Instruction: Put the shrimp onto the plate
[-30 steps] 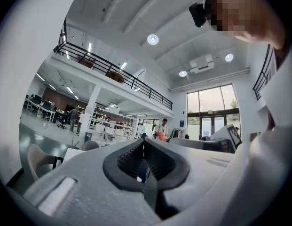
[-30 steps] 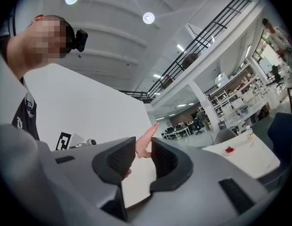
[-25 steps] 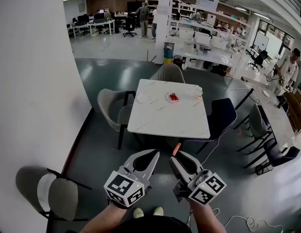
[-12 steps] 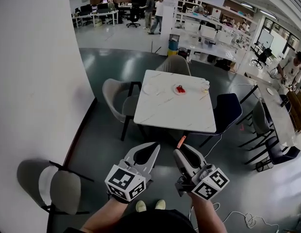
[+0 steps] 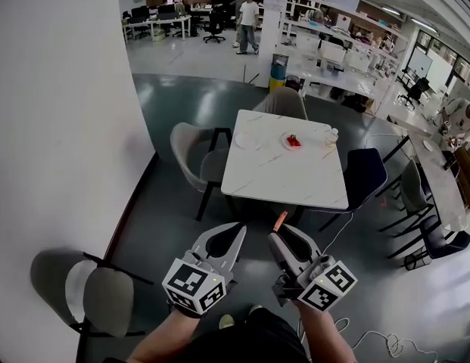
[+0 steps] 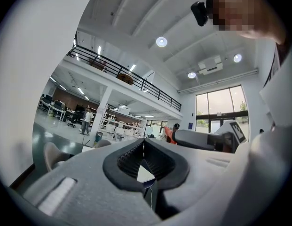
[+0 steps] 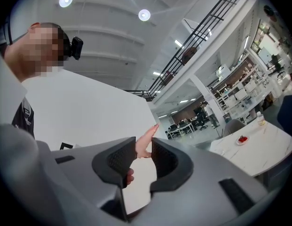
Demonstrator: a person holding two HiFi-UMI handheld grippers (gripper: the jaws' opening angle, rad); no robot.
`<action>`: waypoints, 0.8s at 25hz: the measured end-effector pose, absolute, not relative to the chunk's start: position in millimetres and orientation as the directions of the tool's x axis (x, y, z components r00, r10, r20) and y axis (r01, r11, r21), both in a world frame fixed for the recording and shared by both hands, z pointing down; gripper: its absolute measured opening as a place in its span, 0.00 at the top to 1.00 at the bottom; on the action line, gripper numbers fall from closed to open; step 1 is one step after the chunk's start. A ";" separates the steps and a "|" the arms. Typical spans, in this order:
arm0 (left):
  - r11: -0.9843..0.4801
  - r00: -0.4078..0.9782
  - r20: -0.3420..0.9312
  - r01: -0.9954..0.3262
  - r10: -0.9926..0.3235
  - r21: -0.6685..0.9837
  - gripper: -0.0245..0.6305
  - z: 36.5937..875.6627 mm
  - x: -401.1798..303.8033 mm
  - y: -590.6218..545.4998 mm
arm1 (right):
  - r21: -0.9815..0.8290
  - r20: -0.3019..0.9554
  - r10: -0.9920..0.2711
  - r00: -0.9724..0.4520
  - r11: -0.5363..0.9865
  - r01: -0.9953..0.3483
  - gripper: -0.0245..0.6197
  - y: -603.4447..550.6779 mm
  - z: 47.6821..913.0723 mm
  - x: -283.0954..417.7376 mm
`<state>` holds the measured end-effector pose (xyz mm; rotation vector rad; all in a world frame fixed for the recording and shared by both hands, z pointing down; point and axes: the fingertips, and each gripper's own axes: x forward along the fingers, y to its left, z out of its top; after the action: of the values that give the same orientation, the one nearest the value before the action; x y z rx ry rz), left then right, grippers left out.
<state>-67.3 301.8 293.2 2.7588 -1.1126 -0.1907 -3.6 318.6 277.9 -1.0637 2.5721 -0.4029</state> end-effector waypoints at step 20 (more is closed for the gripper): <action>-0.714 0.736 -0.030 -0.644 -0.676 0.274 0.95 325.4 -35.9 148.3 | -0.415 -0.186 -0.702 -0.688 0.690 -0.592 0.80 154.8 309.4 21.5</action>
<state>-35.9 148.3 325.4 2.6930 -1.0422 -0.1871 21.5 154.8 309.4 -1.0182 2.5718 -0.4650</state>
